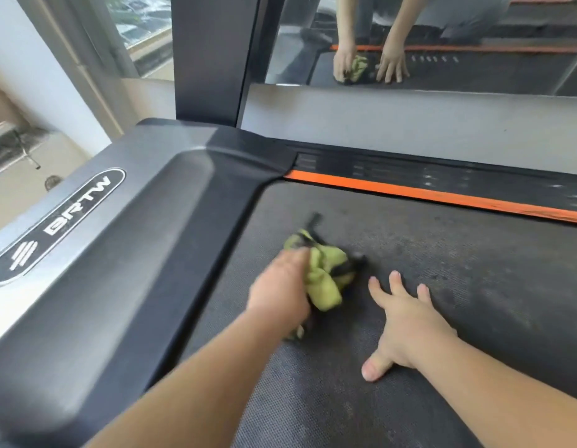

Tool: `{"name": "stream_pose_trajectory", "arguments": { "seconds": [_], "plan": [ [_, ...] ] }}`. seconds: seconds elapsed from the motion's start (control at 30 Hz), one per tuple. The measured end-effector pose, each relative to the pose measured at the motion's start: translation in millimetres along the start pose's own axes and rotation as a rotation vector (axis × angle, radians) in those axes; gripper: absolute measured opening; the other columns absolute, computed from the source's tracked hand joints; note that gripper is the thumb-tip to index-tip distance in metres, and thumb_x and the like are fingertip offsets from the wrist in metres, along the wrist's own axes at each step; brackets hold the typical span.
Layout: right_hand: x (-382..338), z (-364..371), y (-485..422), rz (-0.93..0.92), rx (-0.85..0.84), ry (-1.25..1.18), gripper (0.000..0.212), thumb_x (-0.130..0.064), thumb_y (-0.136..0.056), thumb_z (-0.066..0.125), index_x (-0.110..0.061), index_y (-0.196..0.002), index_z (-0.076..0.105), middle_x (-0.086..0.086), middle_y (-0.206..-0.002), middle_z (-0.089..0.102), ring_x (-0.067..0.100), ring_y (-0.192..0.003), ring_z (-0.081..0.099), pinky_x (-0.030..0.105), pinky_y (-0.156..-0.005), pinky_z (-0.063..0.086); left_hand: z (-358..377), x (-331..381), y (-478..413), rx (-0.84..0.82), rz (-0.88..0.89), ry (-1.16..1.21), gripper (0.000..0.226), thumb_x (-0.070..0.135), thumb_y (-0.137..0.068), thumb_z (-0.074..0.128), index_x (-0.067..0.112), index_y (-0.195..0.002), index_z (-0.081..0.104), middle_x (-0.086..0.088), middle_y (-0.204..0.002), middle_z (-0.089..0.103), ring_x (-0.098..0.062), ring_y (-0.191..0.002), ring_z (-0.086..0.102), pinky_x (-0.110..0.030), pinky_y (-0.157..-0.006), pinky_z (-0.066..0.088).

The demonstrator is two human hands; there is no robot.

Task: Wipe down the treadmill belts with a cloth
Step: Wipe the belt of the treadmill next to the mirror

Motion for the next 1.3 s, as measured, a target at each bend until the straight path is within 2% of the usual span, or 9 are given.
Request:
{"name": "stream_pose_trajectory", "arguments": {
  "seconds": [0.17,0.4,0.57,0.67,0.87,1.07,1.17,1.27,1.3],
  "plan": [
    [-2,0,-1,0.008,-0.002,0.001,0.159,-0.054,-0.052,0.098,-0.049,-0.156,-0.022,-0.014,-0.161,-0.039,0.034,-0.153,-0.027,0.077,-0.111,0.027,-21,-41,9,0.195,-0.239,0.082,0.054,0.013,-0.079,0.062,0.028,-0.129,0.050,0.001,-0.140,0.055,-0.028,-0.129,0.054,-0.036,-0.099,0.046],
    [2,2,-2,0.046,-0.004,-0.042,0.164,-0.054,-0.047,0.100,-0.042,-0.158,-0.020,-0.020,-0.158,-0.042,0.027,-0.153,-0.029,0.073,-0.115,0.025,23,60,53,-0.069,0.364,0.181,0.065,0.017,-0.083,0.066,0.028,-0.144,0.048,0.010,-0.152,0.045,-0.013,-0.140,0.042,-0.020,-0.110,0.034],
    [-1,4,-2,-0.005,-0.008,-0.002,0.159,-0.052,-0.051,0.099,-0.049,-0.156,-0.020,-0.015,-0.161,-0.040,0.034,-0.153,-0.027,0.077,-0.111,0.027,-37,-70,28,0.145,-0.124,0.128,0.051,0.021,-0.081,0.064,0.038,-0.127,0.050,0.008,-0.123,0.062,-0.025,-0.116,0.062,-0.031,-0.086,0.046],
    [-3,3,-5,-0.002,0.006,-0.008,0.159,-0.051,-0.051,0.099,-0.049,-0.156,-0.021,-0.014,-0.161,-0.040,0.034,-0.153,-0.027,0.078,-0.111,0.026,-29,-64,38,0.189,-0.166,0.099,0.046,0.011,-0.078,0.059,0.030,-0.119,0.050,0.003,-0.122,0.059,-0.029,-0.115,0.060,-0.034,-0.084,0.045],
    [5,7,-19,-0.012,0.100,0.014,0.137,-0.048,-0.070,0.088,-0.049,-0.157,-0.018,-0.009,-0.165,-0.033,0.034,-0.155,-0.020,0.071,-0.119,0.018,25,39,75,-0.159,0.387,0.216,0.071,0.015,-0.079,0.068,0.039,-0.142,0.049,0.016,-0.147,0.051,-0.007,-0.138,0.046,-0.022,-0.113,0.038],
    [-2,6,-8,-0.010,0.014,-0.016,0.158,-0.050,-0.053,0.099,-0.050,-0.156,-0.021,-0.014,-0.161,-0.040,0.034,-0.153,-0.029,0.079,-0.111,0.023,-20,-50,35,0.141,-0.011,0.073,0.065,0.020,-0.081,0.064,0.036,-0.141,0.046,0.012,-0.141,0.053,-0.022,-0.123,0.058,-0.027,-0.086,0.041],
    [5,8,-16,0.003,0.041,-0.047,0.147,-0.047,-0.064,0.095,-0.051,-0.155,-0.020,-0.014,-0.163,-0.036,0.034,-0.154,-0.025,0.077,-0.114,0.021,2,-1,57,0.061,0.120,0.137,0.060,0.020,-0.077,0.062,0.037,-0.132,0.047,0.015,-0.139,0.052,-0.017,-0.123,0.057,-0.024,-0.094,0.045],
    [6,8,-26,-0.082,0.173,-0.097,0.104,-0.040,-0.090,0.069,-0.046,-0.160,-0.007,-0.005,-0.170,-0.019,0.037,-0.157,-0.007,0.072,-0.119,0.017,26,41,84,-0.127,0.429,0.218,0.065,0.025,-0.081,0.063,0.037,-0.143,0.047,0.017,-0.155,0.043,-0.005,-0.142,0.041,-0.014,-0.113,0.032],
    [6,9,-27,-0.072,0.158,-0.059,0.113,-0.044,-0.086,0.074,-0.046,-0.160,-0.011,-0.004,-0.169,-0.022,0.037,-0.157,-0.010,0.071,-0.120,0.015,22,38,79,-0.145,0.475,0.201,0.067,0.028,-0.083,0.064,0.038,-0.146,0.045,0.018,-0.157,0.041,-0.003,-0.144,0.039,-0.017,-0.115,0.033]
  ]
}}
Point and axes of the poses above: each hand's wrist, its own y-axis away from the middle knuckle, its own z-axis out of the palm, x = y × z, the point moved 7 cm from there along -y, towards the middle knuckle
